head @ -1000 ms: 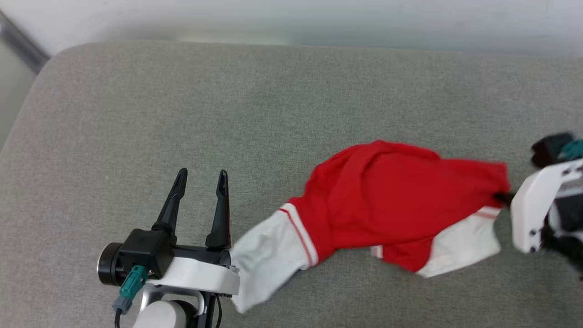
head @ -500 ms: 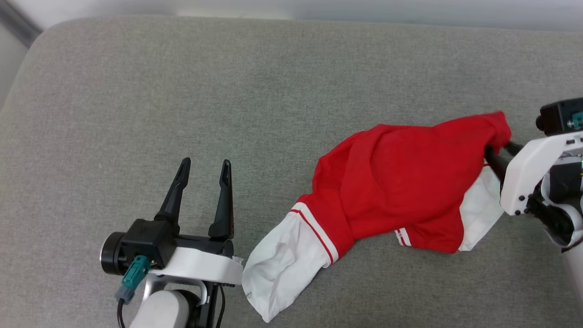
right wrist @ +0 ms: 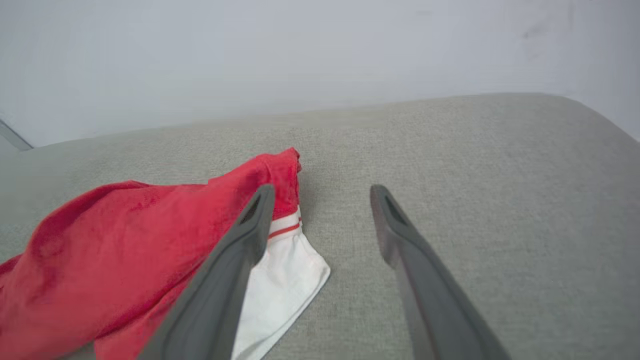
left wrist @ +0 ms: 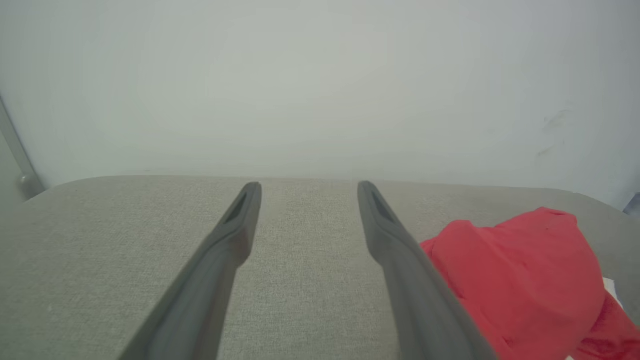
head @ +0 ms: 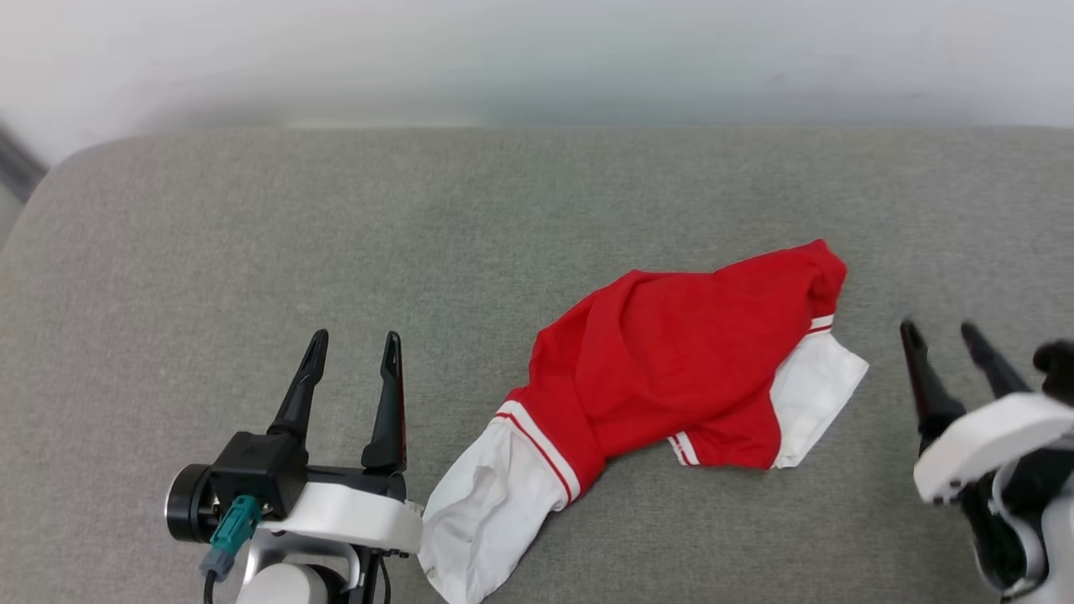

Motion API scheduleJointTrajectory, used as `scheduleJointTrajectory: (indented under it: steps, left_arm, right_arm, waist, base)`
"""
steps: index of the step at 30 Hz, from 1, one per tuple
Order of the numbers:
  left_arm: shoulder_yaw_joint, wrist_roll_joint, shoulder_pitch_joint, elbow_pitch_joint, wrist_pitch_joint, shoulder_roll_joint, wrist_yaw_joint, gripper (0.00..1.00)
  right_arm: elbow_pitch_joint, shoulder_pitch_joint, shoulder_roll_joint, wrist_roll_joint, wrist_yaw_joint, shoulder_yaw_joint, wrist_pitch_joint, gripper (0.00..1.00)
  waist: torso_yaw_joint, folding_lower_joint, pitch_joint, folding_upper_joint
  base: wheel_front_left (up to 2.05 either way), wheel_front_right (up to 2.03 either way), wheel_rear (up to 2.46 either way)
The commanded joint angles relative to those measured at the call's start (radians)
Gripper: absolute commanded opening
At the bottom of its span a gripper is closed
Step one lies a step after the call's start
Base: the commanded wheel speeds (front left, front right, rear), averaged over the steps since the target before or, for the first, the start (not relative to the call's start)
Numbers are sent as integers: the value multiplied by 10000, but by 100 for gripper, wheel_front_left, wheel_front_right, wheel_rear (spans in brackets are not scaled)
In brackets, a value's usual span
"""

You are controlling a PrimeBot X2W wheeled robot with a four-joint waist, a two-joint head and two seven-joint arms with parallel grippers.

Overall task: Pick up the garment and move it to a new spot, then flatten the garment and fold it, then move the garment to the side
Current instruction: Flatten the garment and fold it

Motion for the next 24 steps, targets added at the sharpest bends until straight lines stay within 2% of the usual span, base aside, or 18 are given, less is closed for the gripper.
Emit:
scheduleJointTrajectory:
  steps: [1, 4, 9, 12, 13, 14, 19, 24]
  left_arm:
    - [39, -7, 154, 3, 2, 65, 23, 100]
    - [58, -45, 277, -16, 28, 119, 61, 100]
    - [8, -98, 392, -116, 112, 174, 72, 100]
    - [-49, -100, 293, -167, 131, 161, 59, 100]
    - [-111, -99, 153, -169, 125, 110, 29, 100]
    - [-122, -93, 106, -146, 107, 80, 28, 100]
    - [-152, -89, -121, -127, 49, -22, -5, 100]
    - [-159, -53, -323, -50, 24, -97, -60, 100]
  right_arm:
    - [-219, 361, 160, -36, -3, -142, 261, 100]
    - [-537, 1040, 389, -10, -3, -350, 1236, 100]
    - [-1192, 1651, 469, 176, -3, -402, 3478, 100]
    - [-1580, 1711, 397, 338, -3, -205, 4740, 100]
    - [-1827, 1469, 307, 523, -3, 77, 5625, 100]
    - [-1822, 1240, 239, 622, -3, 307, 5967, 100]
    - [-1227, 518, 115, 799, -5, 874, 6283, 100]
    - [3, 6, 66, 1040, -3, 1392, 6661, 100]
  waist:
    - [-187, 0, -238, 0]
    - [-324, 0, -431, 0]
    - [-426, 0, -488, 0]
    - [-404, 0, -380, 0]
    - [-282, 0, -192, 0]
    - [-194, 0, -42, 0]
    - [38, 0, 425, 0]
    - [273, 0, 811, 0]
  base:
    - [0, 0, 0]
    - [0, 0, 0]
    - [0, 0, 0]
    - [0, 0, 0]
    - [0, 0, 0]
    - [0, 0, 0]
    - [0, 0, 0]
    - [0, 0, 0]
